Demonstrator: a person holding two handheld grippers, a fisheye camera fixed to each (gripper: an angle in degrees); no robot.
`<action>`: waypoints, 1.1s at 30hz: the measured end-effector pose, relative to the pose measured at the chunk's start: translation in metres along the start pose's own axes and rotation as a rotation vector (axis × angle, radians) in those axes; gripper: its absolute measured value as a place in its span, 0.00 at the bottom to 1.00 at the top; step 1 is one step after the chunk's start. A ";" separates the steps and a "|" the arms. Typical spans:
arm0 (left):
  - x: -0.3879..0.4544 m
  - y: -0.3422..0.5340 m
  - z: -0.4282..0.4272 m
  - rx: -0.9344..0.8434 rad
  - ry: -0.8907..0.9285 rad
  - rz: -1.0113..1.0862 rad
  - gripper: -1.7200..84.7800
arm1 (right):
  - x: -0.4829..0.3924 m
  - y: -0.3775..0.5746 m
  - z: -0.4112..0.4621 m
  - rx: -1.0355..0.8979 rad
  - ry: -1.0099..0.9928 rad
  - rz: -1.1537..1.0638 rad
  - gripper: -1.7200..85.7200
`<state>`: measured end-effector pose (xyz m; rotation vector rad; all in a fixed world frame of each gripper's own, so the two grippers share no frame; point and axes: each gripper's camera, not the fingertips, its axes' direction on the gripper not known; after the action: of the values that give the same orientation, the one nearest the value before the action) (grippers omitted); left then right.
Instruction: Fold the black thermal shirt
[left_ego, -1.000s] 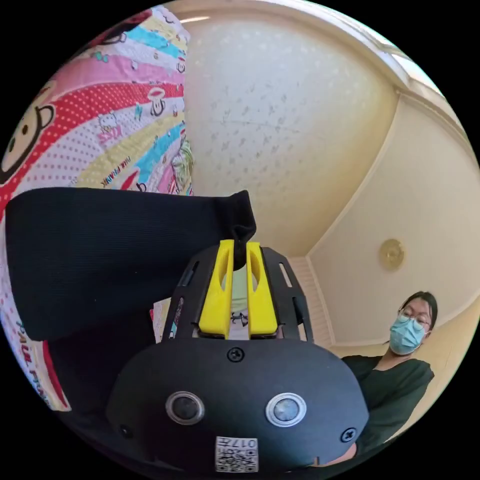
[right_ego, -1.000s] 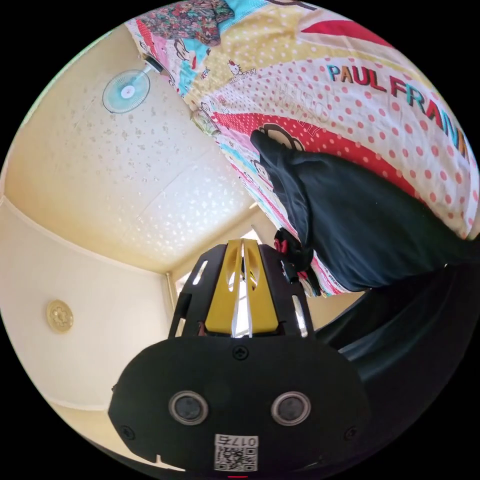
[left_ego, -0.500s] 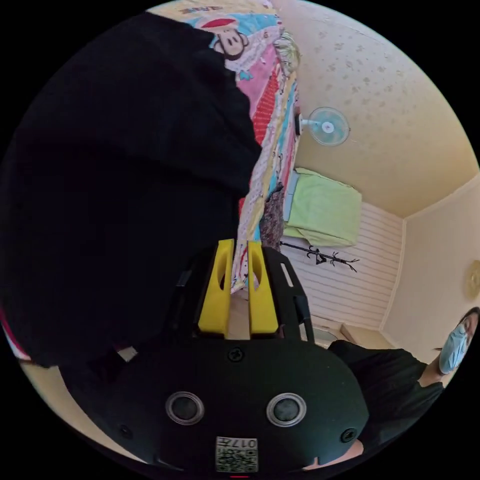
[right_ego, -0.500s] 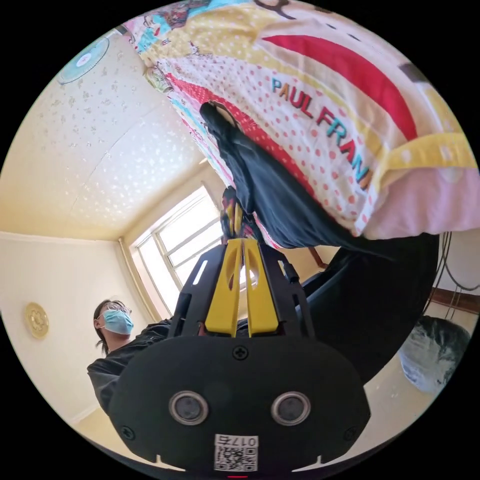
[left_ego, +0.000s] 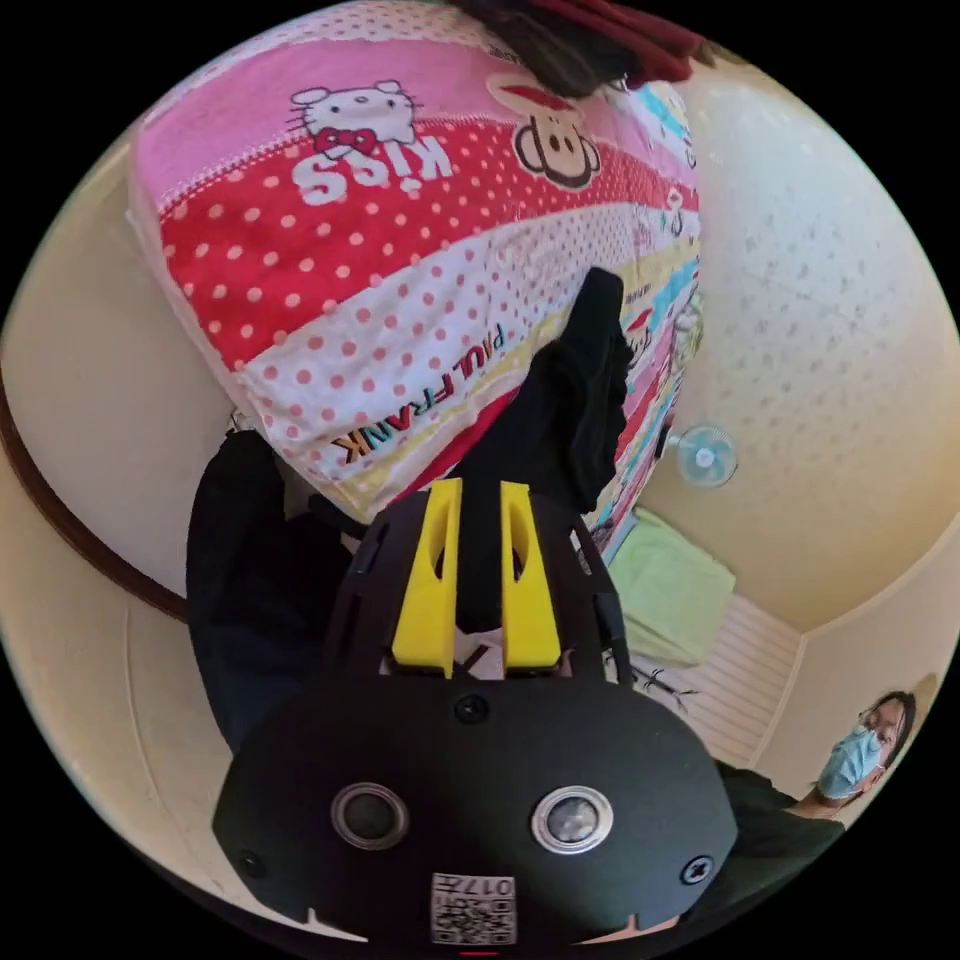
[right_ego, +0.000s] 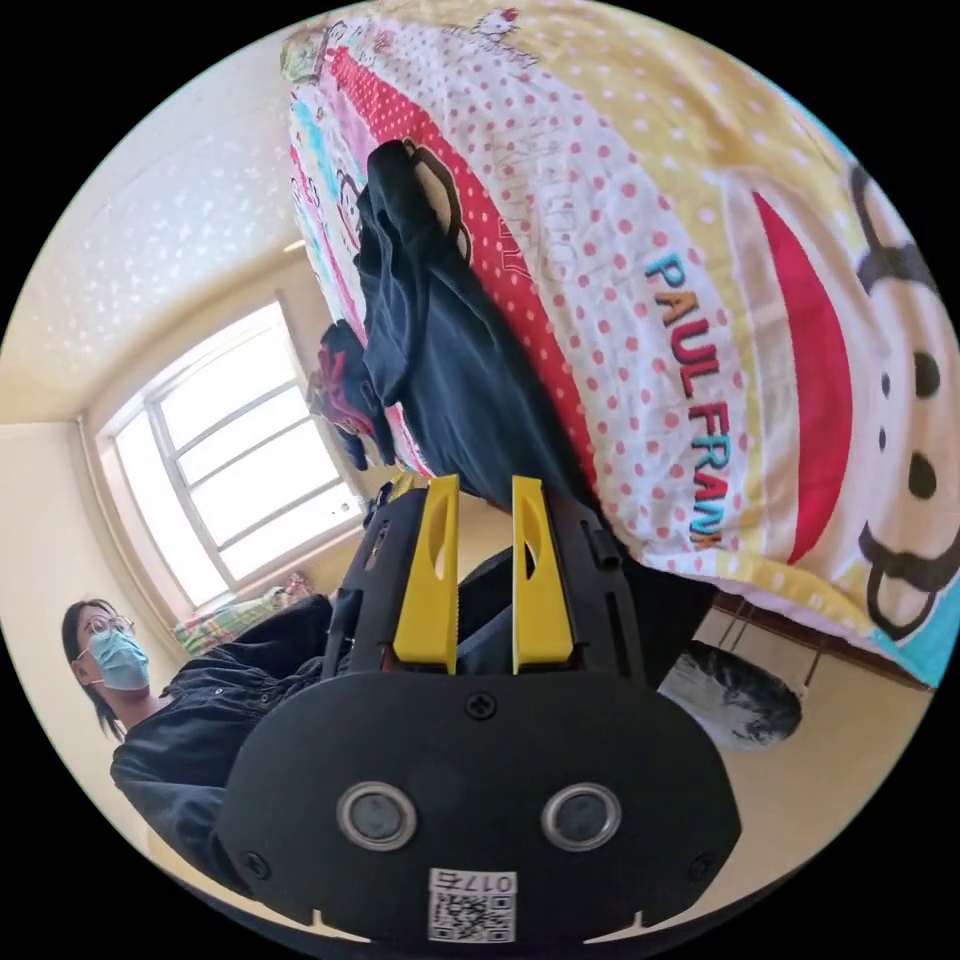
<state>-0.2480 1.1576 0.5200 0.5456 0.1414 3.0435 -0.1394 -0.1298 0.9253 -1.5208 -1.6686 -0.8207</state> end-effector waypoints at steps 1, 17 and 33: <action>0.007 -0.008 0.020 -0.076 -0.089 0.042 0.13 | -0.009 -0.009 0.008 -0.020 0.067 -0.013 0.14; 0.031 -0.025 0.040 -0.223 -0.053 0.013 0.04 | -0.073 -0.013 0.114 -0.155 0.381 -0.012 0.06; 0.137 -0.145 -0.042 -0.046 0.145 0.190 0.13 | -0.140 -0.099 0.054 0.121 0.167 -0.194 0.15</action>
<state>-0.3867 1.3067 0.5135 0.3539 0.0247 3.2611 -0.2375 -0.1696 0.7798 -1.1893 -1.7254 -0.9049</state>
